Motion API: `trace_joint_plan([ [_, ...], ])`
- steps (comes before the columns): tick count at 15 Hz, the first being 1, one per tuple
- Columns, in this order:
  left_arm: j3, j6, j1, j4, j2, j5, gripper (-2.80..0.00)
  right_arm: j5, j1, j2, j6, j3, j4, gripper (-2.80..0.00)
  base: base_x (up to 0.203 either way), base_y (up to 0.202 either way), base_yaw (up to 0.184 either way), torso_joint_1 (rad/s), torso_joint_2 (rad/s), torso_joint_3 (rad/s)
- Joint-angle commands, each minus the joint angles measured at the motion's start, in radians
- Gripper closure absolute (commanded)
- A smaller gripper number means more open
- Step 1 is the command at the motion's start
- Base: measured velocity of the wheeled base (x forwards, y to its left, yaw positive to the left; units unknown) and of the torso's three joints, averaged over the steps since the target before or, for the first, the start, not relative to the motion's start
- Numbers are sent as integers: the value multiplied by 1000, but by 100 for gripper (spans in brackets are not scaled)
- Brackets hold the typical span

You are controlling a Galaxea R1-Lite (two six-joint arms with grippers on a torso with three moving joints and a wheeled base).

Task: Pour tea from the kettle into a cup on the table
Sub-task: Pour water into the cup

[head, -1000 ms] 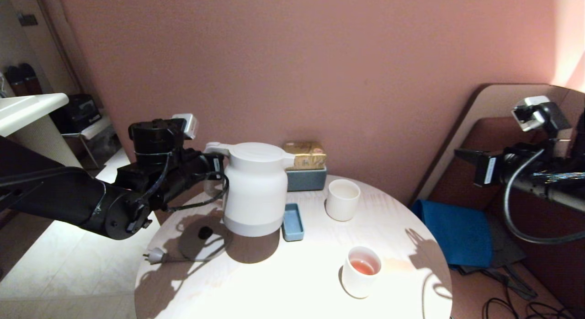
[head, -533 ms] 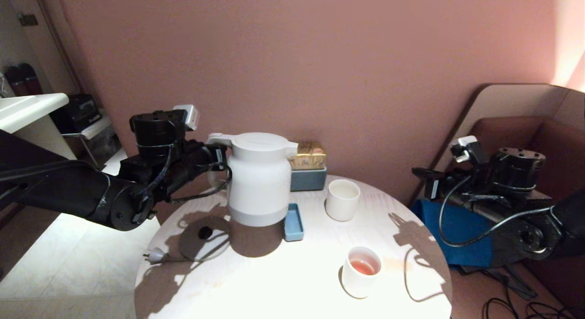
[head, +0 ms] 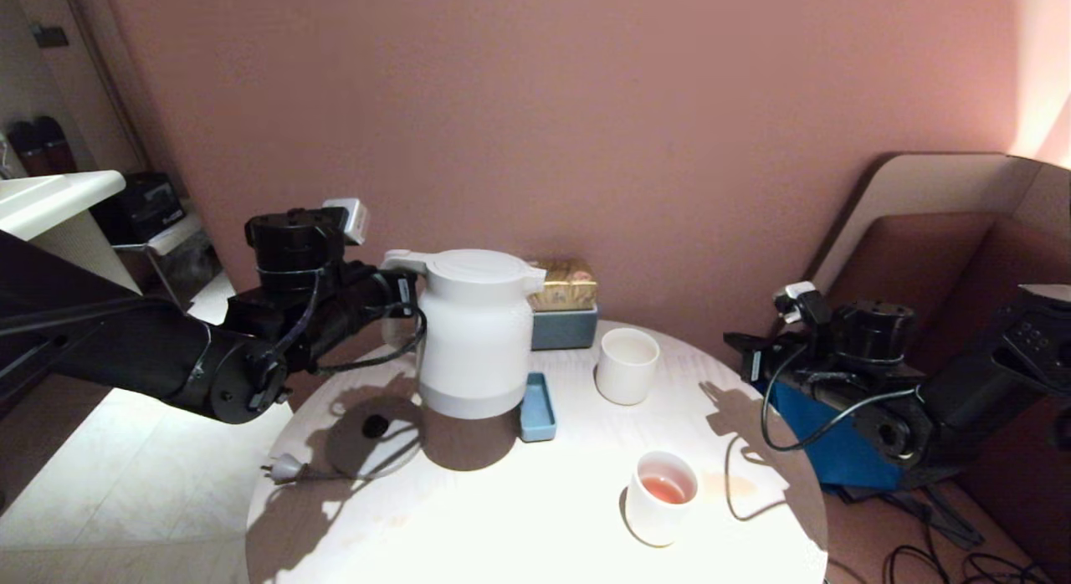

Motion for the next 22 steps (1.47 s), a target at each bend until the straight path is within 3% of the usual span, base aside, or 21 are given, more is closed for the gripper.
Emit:
trace_joint_plan([
  [1,1,-2,-1,-3,9,-1,0,2,26,27,-9,-8,-10,0,0,0,0,0,0,0],
  [7,1,-2,-1,-3,10,-3,0,-11,115,116,-49,-55,-60,0,0,0,0,0,0,0],
  [10,3,-2,-1,-2,12,-3,0,-91,147,173,-52,-138,-56,0,0,0,0,0,0,0],
  [22,0,-3,-1,-3,24,-3,0,-119,143,245,-85,-287,10,0,0,0,0,0,0,0],
])
